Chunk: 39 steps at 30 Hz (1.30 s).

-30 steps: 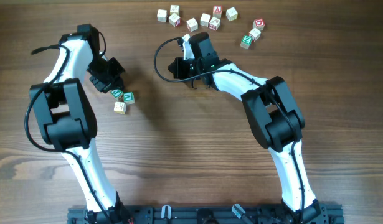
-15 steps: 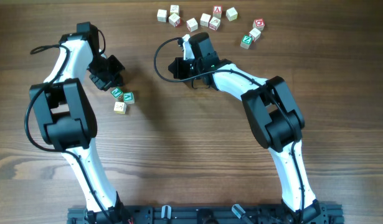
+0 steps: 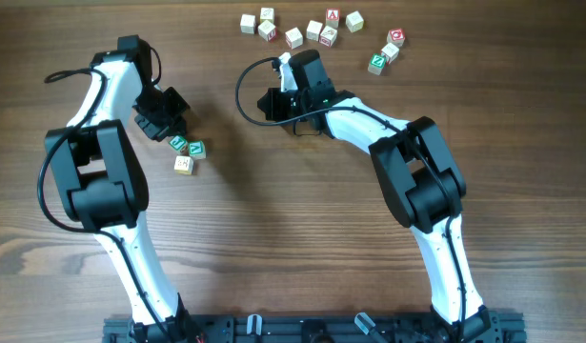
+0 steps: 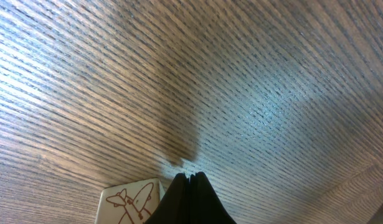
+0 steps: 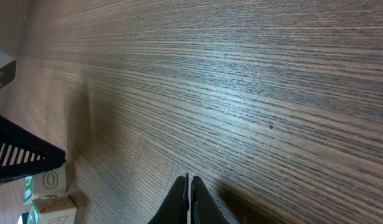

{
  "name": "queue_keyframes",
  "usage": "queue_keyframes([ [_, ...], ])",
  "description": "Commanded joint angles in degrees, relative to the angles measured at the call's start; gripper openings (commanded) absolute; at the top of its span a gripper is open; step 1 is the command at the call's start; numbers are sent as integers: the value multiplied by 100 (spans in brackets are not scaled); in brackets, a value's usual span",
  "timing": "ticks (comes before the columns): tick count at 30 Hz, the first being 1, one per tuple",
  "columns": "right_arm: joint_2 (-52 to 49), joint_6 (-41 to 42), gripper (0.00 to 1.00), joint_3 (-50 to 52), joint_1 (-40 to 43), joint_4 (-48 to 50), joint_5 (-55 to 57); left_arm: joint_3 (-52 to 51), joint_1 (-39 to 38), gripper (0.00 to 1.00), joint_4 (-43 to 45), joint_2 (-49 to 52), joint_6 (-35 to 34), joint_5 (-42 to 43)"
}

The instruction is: Form a circle

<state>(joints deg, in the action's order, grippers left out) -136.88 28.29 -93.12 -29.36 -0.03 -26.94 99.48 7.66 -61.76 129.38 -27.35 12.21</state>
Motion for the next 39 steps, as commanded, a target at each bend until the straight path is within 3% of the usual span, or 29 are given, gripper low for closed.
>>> queue_keyframes([
  [1, -146, 39, 4, 15, -20, -4, 15, -26, 28, 4, -24, 59, -57, -74],
  [11, -146, 37, 4, 15, -20, -7, 15, -24, 195, 4, 673, 59, -57, -79],
  [19, -146, 39, 4, 15, -20, 2, 17, -24, 732, 4, 365, 59, -57, -118],
  [39, -146, 42, 4, 15, -20, 17, 13, -24, 387, 4, 35, 59, 11, -116],
])
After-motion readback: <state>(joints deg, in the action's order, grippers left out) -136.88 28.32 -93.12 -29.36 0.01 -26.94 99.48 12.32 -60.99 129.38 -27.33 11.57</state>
